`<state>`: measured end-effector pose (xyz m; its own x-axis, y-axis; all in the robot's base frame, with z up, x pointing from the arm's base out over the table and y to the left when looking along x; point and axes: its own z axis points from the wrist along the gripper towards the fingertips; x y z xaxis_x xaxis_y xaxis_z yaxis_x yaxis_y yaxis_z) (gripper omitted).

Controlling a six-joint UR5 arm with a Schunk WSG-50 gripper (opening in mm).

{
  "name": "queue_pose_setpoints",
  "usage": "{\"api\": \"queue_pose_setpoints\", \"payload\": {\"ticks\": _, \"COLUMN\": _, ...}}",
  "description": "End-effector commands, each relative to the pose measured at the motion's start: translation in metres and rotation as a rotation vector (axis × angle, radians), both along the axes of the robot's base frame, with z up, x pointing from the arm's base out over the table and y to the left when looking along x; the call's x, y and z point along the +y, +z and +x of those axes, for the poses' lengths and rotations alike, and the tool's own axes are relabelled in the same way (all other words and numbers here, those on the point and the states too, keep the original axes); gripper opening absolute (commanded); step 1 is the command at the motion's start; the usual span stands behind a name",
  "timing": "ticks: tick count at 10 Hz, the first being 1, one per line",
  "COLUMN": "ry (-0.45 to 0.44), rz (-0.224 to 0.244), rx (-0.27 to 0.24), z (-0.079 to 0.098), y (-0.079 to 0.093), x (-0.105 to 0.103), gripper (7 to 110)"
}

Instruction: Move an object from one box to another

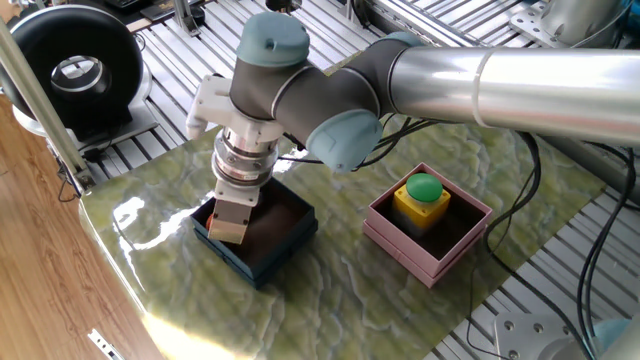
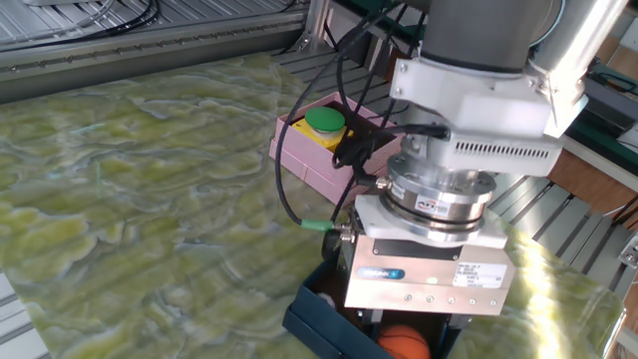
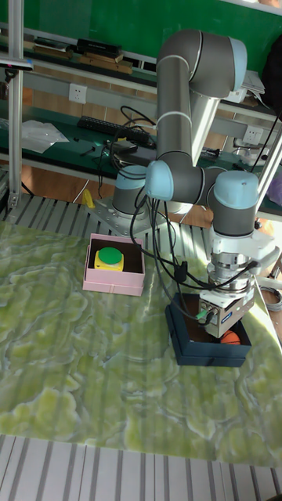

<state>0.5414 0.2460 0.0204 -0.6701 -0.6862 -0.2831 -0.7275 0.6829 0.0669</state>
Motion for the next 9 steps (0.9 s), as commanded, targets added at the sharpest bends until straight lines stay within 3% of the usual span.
{"api": "queue_pose_setpoints", "payload": {"ticks": 1, "ry": -0.01, "rz": 0.025, "rx": -0.006, "z": 0.0038, "y": -0.0066, "x": 0.0044, "gripper": 66}}
{"api": "queue_pose_setpoints", "payload": {"ticks": 4, "ry": -0.015, "rz": 0.038, "rx": -0.004, "z": 0.0033, "y": -0.0073, "x": 0.0066, "gripper": 66}}
{"api": "queue_pose_setpoints", "payload": {"ticks": 5, "ry": -0.025, "rz": 0.052, "rx": 0.005, "z": 0.0015, "y": -0.0069, "x": 0.0091, "gripper": 44}}
{"api": "queue_pose_setpoints", "payload": {"ticks": 8, "ry": -0.098, "rz": 0.075, "rx": 0.018, "z": 0.0006, "y": -0.0072, "x": 0.0095, "gripper": 44}}
{"api": "queue_pose_setpoints", "payload": {"ticks": 9, "ry": -0.1, "rz": 0.086, "rx": 0.023, "z": -0.0006, "y": -0.0065, "x": 0.0109, "gripper": 7}}
